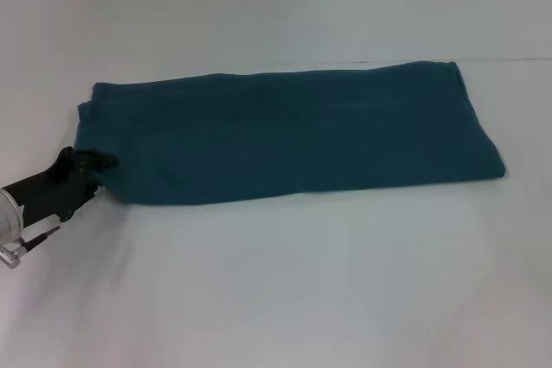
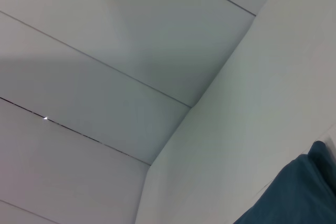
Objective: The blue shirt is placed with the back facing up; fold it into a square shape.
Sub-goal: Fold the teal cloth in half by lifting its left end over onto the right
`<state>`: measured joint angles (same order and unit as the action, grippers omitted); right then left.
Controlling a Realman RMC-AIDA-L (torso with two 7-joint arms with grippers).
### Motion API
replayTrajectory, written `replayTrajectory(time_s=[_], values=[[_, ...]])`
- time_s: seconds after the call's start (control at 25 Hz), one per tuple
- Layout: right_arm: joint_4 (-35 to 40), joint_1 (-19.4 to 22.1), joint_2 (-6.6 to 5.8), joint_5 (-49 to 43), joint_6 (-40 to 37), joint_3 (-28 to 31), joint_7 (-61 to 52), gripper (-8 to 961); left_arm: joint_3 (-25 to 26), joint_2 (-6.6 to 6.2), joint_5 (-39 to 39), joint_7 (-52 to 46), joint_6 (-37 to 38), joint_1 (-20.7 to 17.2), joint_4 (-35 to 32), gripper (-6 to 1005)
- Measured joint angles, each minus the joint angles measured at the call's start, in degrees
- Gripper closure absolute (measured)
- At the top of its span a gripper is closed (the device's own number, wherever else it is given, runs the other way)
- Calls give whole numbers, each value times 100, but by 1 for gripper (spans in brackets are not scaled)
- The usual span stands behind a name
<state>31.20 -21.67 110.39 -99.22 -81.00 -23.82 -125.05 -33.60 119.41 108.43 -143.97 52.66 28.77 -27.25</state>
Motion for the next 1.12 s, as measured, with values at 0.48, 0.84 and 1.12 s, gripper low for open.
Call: replayTrajectory(time_s=[0.48, 0.84, 1.12], values=[[-5, -18, 0, -11, 43, 0, -10, 208, 43, 47, -72, 265, 234, -350, -326, 892], [-9, 7, 33, -23, 78, -1, -5, 208, 85, -47, -14, 302, 392, -707, -788, 893], [-9, -6, 50, -36, 69, -27, -15, 208, 864, -249, 730, 281, 407, -736, -994, 894]])
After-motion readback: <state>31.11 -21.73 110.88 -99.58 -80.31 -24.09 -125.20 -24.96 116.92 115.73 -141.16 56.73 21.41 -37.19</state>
